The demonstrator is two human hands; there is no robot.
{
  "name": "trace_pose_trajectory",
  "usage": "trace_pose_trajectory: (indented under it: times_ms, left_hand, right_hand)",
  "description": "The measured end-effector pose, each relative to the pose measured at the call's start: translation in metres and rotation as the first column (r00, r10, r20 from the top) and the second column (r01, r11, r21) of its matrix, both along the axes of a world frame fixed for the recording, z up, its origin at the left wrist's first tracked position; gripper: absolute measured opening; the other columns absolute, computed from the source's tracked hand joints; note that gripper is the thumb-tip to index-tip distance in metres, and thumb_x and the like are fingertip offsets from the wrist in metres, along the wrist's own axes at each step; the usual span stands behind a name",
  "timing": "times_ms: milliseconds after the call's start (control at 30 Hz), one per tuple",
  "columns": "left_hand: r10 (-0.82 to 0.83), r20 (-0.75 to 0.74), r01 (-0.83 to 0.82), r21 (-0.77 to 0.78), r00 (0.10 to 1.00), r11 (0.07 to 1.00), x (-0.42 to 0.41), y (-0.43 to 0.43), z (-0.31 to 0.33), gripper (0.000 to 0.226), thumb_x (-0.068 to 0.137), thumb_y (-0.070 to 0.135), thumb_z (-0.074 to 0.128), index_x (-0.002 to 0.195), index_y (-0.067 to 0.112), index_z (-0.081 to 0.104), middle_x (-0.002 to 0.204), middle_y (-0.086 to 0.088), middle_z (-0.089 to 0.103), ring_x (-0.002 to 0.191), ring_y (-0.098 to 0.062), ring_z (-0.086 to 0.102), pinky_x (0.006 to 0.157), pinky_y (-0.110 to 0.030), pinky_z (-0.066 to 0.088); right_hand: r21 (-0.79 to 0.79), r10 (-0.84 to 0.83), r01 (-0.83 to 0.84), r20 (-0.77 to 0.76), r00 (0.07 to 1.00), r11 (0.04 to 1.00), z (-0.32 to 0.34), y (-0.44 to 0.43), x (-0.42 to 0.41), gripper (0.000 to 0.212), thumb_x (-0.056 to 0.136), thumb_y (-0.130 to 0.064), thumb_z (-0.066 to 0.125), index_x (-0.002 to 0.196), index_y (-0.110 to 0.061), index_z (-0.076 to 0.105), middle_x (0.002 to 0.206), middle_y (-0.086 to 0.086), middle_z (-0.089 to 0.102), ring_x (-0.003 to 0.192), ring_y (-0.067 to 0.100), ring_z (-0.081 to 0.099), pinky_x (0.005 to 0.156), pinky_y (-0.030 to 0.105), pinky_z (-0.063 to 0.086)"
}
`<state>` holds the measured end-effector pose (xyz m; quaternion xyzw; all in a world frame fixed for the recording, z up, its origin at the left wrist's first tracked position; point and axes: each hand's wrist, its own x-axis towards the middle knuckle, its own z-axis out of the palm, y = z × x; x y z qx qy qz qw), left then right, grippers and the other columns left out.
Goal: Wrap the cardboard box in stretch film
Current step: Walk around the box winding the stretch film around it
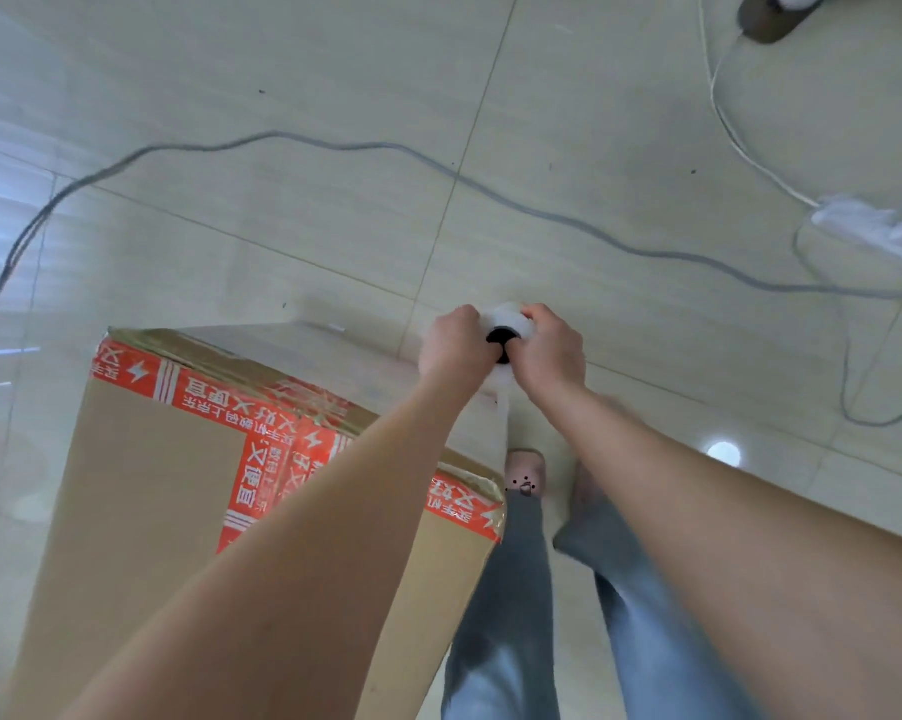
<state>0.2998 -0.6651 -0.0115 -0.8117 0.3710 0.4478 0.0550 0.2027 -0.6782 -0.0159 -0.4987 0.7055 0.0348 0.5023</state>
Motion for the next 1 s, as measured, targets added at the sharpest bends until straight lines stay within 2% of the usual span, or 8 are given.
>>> trace_pose_trajectory:
  times_ms: [100,233,400,533,633,800,900,1000]
  left_hand:
    - [-0.106,0.067,0.109,-0.030,0.992,0.994,0.001,-0.011,0.002,0.034,0.088,0.012,0.055,0.122,0.014,0.059,0.110,-0.009,0.064,0.102,-0.029,0.061,0.070,-0.030,0.043]
    - [-0.096,0.110,0.096,0.006,0.989,0.995,0.010,-0.025,0.003,0.017,0.086,0.012,0.053,0.099,0.009,0.064,0.094,-0.010,0.065,0.083,-0.028,0.061,0.061,-0.030,0.041]
    - [0.281,0.064,-0.283,0.017,0.957,0.959,0.028,-0.025,-0.001,0.011,0.081,0.017,0.057,0.076,0.008,0.055,0.069,-0.005,0.058,0.067,-0.027,0.059,0.050,-0.026,0.042]
    - [0.704,-0.033,-0.703,0.040,0.709,0.710,0.033,-0.016,0.004,0.017,0.085,0.019,0.062,0.078,0.005,0.056,0.076,-0.007,0.063,0.049,-0.020,0.064,0.043,-0.022,0.051]
    - [0.825,-0.079,-0.820,0.090,0.560,0.565,0.031,-0.018,0.004,0.017,0.086,0.018,0.062,0.088,0.001,0.059,0.084,-0.011,0.063,0.048,-0.019,0.061,0.048,-0.026,0.056]
    - [0.411,0.053,-0.411,-0.006,0.910,0.911,0.043,-0.035,0.001,0.043,0.087,0.016,0.057,0.130,0.016,0.053,0.118,-0.009,0.063,0.110,-0.028,0.058,0.083,-0.030,0.047]
    - [0.203,0.099,-0.204,-0.005,0.974,0.979,0.053,-0.047,0.000,0.051,0.088,0.011,0.050,0.136,0.029,0.051,0.126,-0.005,0.060,0.116,-0.025,0.056,0.084,-0.031,0.046]
    - [0.188,0.123,-0.189,-0.002,0.974,0.982,0.058,-0.050,-0.002,0.036,0.085,0.008,0.049,0.117,0.018,0.064,0.110,-0.008,0.065,0.106,-0.029,0.060,0.071,-0.029,0.043]
  right_hand:
    - [0.016,0.085,-0.086,0.016,0.996,0.996,-0.002,-0.010,0.000,0.043,0.088,-0.011,0.051,0.129,-0.022,0.054,0.120,0.006,0.063,0.106,0.027,0.058,0.086,0.034,0.048]
    - [0.004,0.236,-0.236,-0.020,0.972,0.972,-0.003,-0.029,0.010,0.042,0.083,-0.009,0.050,0.122,-0.023,0.059,0.112,0.005,0.067,0.100,0.028,0.060,0.078,0.032,0.048]
    - [0.012,0.379,-0.379,-0.041,0.924,0.925,0.003,-0.054,0.033,0.046,0.082,-0.011,0.053,0.125,-0.029,0.057,0.119,0.002,0.064,0.109,0.028,0.057,0.084,0.028,0.042]
    - [0.069,0.285,-0.287,0.046,0.957,0.955,0.004,-0.058,0.045,0.053,0.082,-0.019,0.060,0.134,-0.021,0.047,0.131,0.002,0.055,0.118,0.022,0.052,0.084,0.024,0.037]
    - [0.182,0.174,-0.177,0.037,0.984,0.967,0.004,-0.058,0.049,0.050,0.083,-0.022,0.061,0.130,-0.020,0.044,0.124,0.006,0.057,0.099,0.024,0.055,0.075,0.025,0.038]
    - [0.168,0.242,-0.245,0.036,0.970,0.955,0.002,-0.069,0.055,0.046,0.081,-0.021,0.062,0.126,-0.022,0.050,0.120,0.005,0.062,0.104,0.027,0.059,0.082,0.029,0.045]
    - [0.158,0.281,-0.286,0.052,0.958,0.945,0.001,-0.073,0.058,0.040,0.080,-0.019,0.061,0.119,-0.024,0.055,0.115,0.003,0.064,0.099,0.026,0.060,0.079,0.027,0.046]
    - [0.113,0.356,-0.360,0.051,0.933,0.926,0.004,-0.081,0.064,0.036,0.082,-0.013,0.058,0.117,-0.019,0.059,0.114,0.005,0.064,0.101,0.027,0.059,0.080,0.029,0.045]
